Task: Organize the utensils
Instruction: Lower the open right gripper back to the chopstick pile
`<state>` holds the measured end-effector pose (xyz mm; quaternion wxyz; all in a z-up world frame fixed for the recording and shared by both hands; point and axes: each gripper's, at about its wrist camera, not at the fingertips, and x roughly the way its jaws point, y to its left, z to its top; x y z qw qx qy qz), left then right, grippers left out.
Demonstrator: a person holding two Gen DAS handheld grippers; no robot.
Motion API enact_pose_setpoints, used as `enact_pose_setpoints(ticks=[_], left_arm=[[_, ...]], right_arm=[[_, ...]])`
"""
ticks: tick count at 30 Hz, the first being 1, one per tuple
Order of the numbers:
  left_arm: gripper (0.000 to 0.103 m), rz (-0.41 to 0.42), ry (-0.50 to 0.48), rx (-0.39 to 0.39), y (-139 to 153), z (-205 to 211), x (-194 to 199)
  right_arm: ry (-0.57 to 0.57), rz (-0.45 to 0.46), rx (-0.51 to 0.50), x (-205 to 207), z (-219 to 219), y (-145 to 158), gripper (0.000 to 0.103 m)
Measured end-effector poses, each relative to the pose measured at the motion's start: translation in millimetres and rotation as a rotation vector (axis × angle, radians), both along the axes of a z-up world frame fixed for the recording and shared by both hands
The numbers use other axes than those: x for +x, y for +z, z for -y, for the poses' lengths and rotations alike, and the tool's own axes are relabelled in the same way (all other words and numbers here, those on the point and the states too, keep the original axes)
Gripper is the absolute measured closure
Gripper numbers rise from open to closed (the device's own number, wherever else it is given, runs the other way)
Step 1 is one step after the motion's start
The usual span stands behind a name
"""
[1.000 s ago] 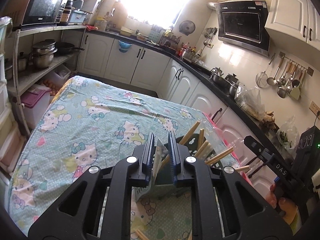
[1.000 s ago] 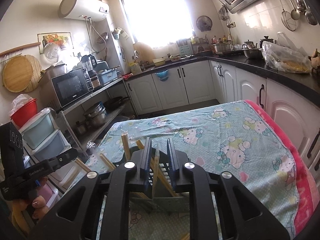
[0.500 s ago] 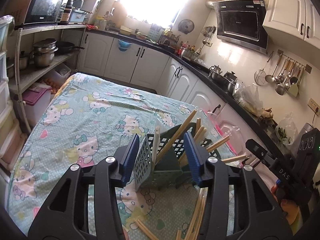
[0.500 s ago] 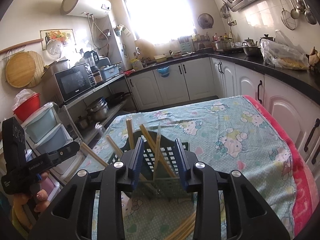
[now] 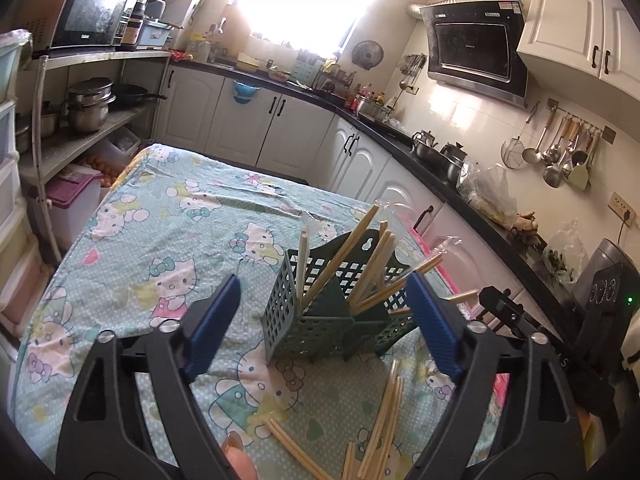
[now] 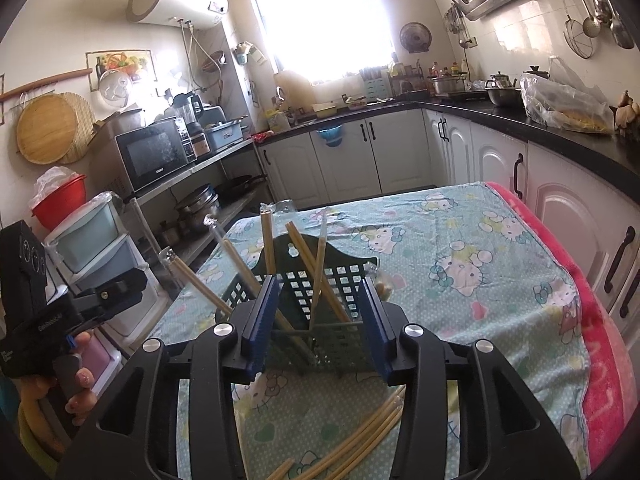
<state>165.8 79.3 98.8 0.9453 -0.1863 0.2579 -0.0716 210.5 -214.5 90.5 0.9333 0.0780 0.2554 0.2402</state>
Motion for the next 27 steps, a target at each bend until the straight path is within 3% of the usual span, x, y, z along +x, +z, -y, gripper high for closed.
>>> enact_pose_setpoints(ticks=[10,27], left_arm=[[0.012,-0.016,0.011,-0.009,-7,-4,-12],[0.012,-0.138,-0.008,-0.014,-50,4,-13]], right_arm=[[0.023,-0.016,-0.033,-13,-2,-9,0.06],[0.035,-0.091,-0.078,-18,1,-40,0.058]])
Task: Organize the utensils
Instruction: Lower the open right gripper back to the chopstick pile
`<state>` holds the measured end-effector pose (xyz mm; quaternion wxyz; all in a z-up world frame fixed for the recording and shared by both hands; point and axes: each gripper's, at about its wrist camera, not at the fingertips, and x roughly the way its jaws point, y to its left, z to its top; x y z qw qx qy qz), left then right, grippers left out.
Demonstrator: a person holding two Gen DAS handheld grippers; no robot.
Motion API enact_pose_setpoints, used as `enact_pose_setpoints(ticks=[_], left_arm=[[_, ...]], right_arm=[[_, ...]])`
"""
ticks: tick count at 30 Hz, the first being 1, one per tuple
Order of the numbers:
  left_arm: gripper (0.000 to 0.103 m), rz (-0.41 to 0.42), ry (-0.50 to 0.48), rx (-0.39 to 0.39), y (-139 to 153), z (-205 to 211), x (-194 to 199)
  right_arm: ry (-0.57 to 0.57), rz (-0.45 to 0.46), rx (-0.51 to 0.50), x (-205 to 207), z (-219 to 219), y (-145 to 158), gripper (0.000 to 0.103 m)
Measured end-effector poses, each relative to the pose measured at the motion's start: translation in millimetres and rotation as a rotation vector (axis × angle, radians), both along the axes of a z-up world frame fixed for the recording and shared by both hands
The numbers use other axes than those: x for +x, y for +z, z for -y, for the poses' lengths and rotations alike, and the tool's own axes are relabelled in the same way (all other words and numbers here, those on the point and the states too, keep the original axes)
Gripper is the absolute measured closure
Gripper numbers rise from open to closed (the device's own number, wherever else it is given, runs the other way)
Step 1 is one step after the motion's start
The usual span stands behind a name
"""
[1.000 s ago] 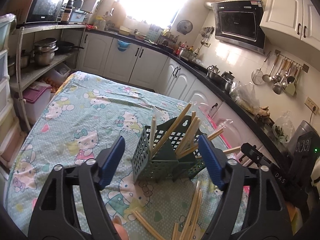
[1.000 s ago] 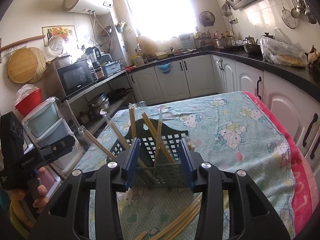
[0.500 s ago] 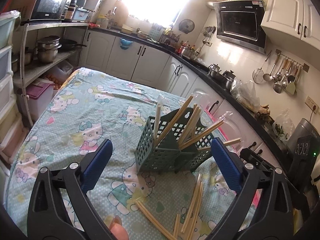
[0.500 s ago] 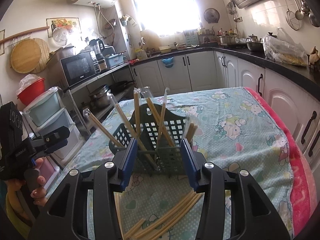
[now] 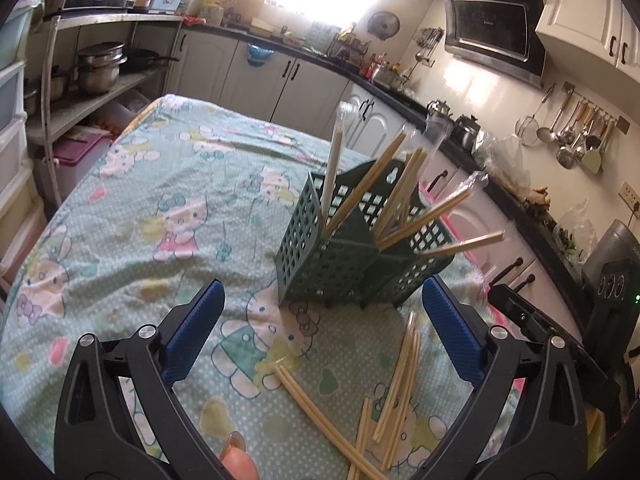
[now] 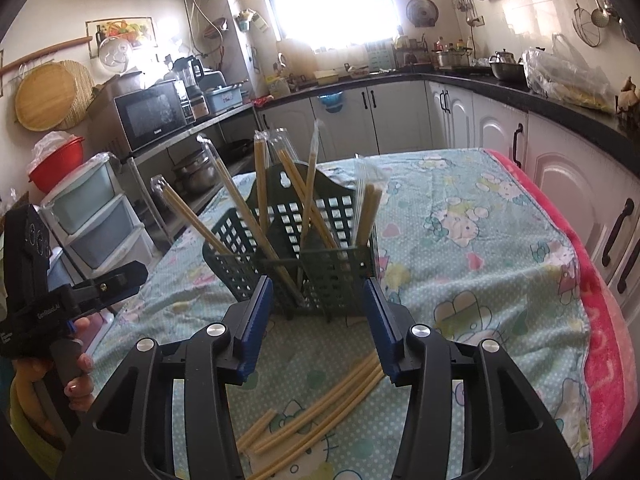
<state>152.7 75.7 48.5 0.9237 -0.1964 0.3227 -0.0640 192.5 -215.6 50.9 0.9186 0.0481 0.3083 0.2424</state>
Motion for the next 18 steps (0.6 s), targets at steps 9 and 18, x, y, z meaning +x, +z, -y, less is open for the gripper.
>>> enact_pose_setpoints(ticks=[9,18], left_arm=[[0.012,-0.058,-0.013,0.011,-21,8,-1],[0.012,-0.11,-0.027,0.018,-40,16,0]], right_arm=[[0.005,-0.039,-0.014,1,0,-16,0.058],[0.007,-0.084,-0.028,6,4,-32,0.058]])
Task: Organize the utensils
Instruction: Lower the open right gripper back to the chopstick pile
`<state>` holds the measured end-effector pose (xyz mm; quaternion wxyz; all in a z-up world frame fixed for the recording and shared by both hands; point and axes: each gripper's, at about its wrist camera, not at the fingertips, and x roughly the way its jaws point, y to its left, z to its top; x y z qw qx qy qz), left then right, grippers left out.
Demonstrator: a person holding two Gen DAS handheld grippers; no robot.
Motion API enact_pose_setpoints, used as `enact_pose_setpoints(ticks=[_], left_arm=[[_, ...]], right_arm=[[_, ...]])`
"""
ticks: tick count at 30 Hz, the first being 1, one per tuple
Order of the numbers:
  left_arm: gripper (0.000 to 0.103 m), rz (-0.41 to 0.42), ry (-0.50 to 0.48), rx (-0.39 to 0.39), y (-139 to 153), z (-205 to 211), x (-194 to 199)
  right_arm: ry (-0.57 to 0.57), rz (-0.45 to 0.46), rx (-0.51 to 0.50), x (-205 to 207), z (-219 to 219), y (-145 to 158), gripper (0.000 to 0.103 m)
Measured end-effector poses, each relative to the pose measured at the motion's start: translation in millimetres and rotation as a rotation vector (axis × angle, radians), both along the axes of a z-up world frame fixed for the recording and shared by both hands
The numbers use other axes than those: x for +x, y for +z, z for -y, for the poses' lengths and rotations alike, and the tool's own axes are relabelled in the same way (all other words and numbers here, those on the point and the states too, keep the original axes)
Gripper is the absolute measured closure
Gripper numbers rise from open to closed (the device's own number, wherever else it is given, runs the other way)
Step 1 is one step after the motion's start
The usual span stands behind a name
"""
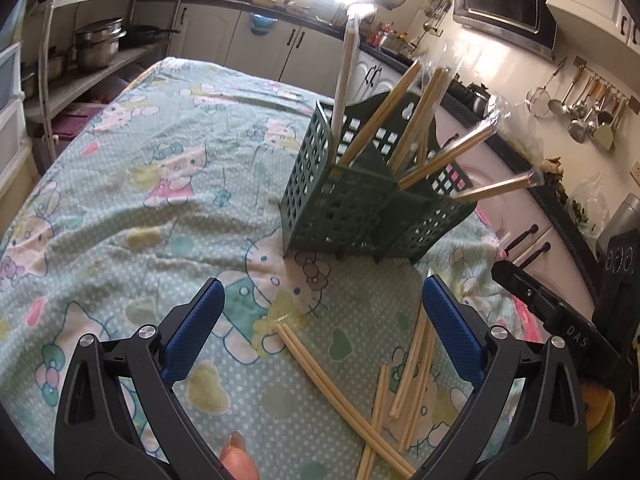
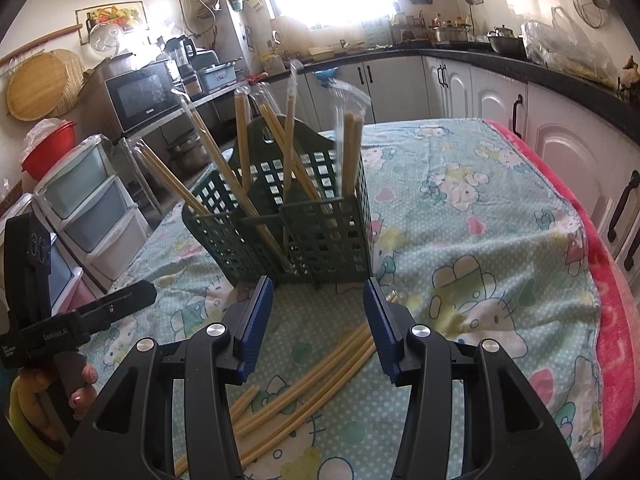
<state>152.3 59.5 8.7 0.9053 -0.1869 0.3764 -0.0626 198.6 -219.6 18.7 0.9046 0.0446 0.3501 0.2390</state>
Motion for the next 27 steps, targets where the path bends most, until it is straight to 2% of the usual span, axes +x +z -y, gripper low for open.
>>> enact_pose_setpoints(ticks=[12,18,20,27], left_arm=[[0.012,-0.109,-0.053,-0.007,-34,12,-2],[0.026,-0.154,-0.077,-0.044,-48,14,-2],[0.034,-0.174,-0.083,-0.063,-53,15,-1],[0.038,-0.199,-0.08,-0.071,-60,20,9]], right_arm=[[-0.011,-0.089,-0.013,15,5,-25,0.058],[-0.019,-0.146,-0.018,29,6,-39,0.058],[-0.02,-0.162,-0.022,34,7,-44,0.058],[-0.019,-0.217,-0.038,52,7,-56,0.058]])
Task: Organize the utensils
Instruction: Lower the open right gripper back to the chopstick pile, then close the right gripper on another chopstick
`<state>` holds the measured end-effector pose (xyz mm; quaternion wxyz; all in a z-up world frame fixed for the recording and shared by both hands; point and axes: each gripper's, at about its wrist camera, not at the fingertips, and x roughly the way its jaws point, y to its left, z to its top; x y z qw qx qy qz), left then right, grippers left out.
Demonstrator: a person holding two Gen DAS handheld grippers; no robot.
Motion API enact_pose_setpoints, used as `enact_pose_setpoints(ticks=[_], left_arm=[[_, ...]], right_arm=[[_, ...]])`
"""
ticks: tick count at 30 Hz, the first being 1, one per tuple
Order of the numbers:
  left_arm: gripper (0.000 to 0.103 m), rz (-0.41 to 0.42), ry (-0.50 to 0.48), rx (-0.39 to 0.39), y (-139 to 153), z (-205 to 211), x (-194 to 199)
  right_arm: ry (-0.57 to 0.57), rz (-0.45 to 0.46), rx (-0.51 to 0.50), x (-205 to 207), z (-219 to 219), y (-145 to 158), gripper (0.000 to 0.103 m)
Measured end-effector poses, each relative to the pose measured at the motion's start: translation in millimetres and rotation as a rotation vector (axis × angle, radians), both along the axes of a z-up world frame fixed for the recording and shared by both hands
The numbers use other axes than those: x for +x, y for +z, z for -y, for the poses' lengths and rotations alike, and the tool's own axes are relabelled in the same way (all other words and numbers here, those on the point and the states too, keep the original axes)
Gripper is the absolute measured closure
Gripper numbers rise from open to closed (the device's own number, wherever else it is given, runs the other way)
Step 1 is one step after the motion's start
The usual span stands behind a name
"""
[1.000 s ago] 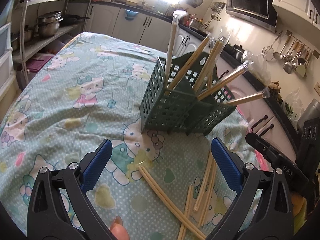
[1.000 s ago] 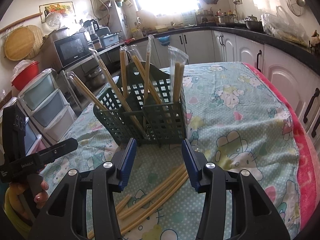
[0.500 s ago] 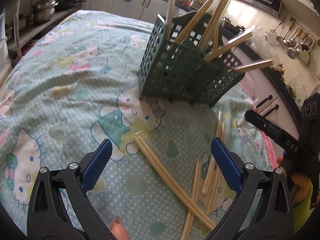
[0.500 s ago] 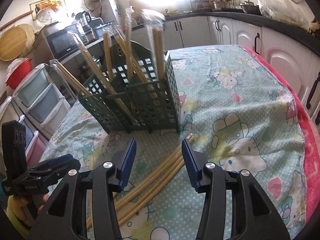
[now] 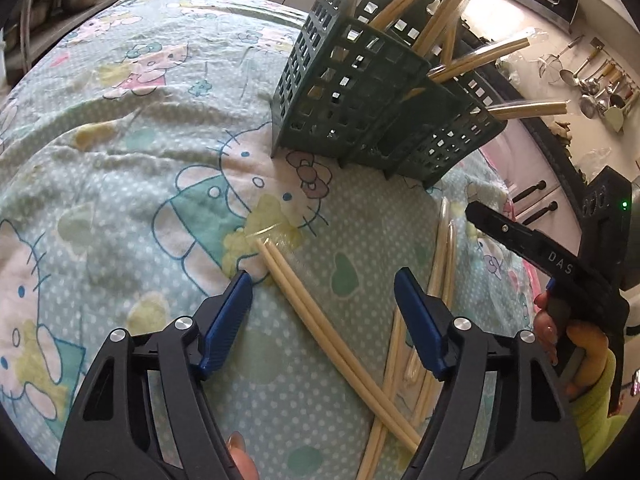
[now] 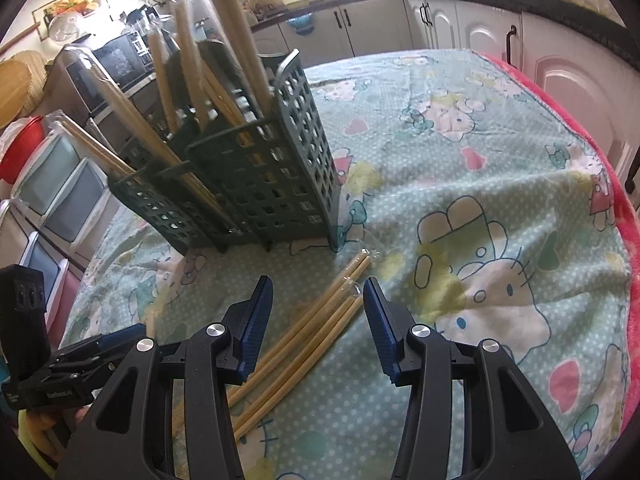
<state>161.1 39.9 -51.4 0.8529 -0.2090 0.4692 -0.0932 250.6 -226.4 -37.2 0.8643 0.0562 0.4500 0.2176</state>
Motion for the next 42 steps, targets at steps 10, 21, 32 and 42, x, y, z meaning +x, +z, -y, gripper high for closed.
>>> enact_pose_setpoints(ticks=[10,21,32,42], left_arm=[[0.051,-0.018,0.02,0.05,-4,4,24],[0.078,-0.008,0.048,0.097,-9,-5,35],[0.09,-0.004,0.056,0.129,-10,-7,38],[0.099,0.083,0.047,0.075,22,-7,25]], right_arm=[[-0.026,-0.055,-0.016,25,1,-13,0.058],[-0.064,-0.083,-0.026,51,-4,-28,0.061],[-0.088,-0.07,0.005,52,5,-27,0.092],[-0.038,0.044,0.098,17,9,15,0.095]])
